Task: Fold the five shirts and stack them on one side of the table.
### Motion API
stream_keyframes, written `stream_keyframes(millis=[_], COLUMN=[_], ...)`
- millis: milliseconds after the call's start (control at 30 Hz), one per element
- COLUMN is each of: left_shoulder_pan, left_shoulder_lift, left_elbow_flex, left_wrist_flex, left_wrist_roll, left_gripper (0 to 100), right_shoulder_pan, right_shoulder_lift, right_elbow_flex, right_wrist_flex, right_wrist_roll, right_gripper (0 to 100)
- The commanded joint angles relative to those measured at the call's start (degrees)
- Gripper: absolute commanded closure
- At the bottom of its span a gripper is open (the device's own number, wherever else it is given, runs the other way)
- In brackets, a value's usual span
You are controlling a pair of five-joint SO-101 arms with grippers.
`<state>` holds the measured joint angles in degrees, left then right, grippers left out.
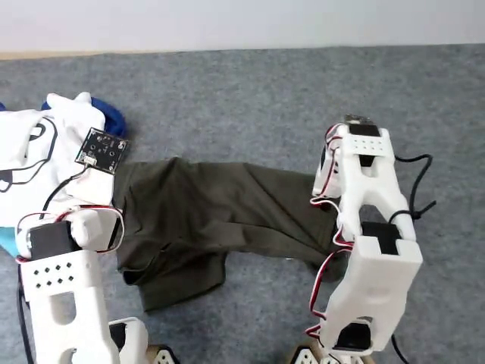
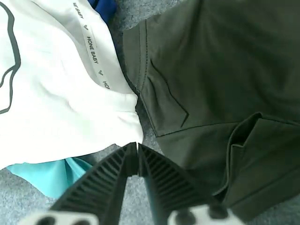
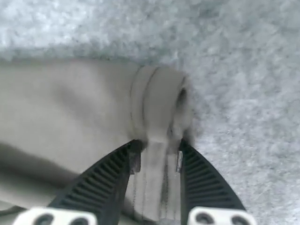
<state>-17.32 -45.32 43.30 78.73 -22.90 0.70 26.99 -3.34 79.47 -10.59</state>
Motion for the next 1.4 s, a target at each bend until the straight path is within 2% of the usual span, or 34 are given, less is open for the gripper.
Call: stream_keyframes(millis=[0,467,667,1067,1367], left_shoulder_pan=[0.09,0.09,0.09,0.09,0.09], left_shoulder_lift=[-0.70,-0.70,-0.70,-0.62,-0.62], left_elbow_flex=[-0.31,-0.22,-0.22,-0.22,-0.22], left_wrist_flex=[-0.70,-0.70,-0.70,-0.70,-0.70], left_wrist_roll=[0.26,0.26,0.26,0.26,0.26], left_gripper=[100,100,100,100,100], right_shoulder_pan=[-2.33,-2.77,-3.12,-3.03,-0.22], right_shoulder_lift=[-0.84,-1.36,-1.36,-1.27,-2.86], right_elbow_flex=[-3.16,-3.16,-7.56,-8.09,-8.09], right_wrist_flex=[-0.66,-1.36,3.47,3.38,6.55], right_wrist_roll=[-0.53,-0.44,-0.35,-0.26,-0.18], right_gripper=[86.8,86.9,86.9,86.9,86.8])
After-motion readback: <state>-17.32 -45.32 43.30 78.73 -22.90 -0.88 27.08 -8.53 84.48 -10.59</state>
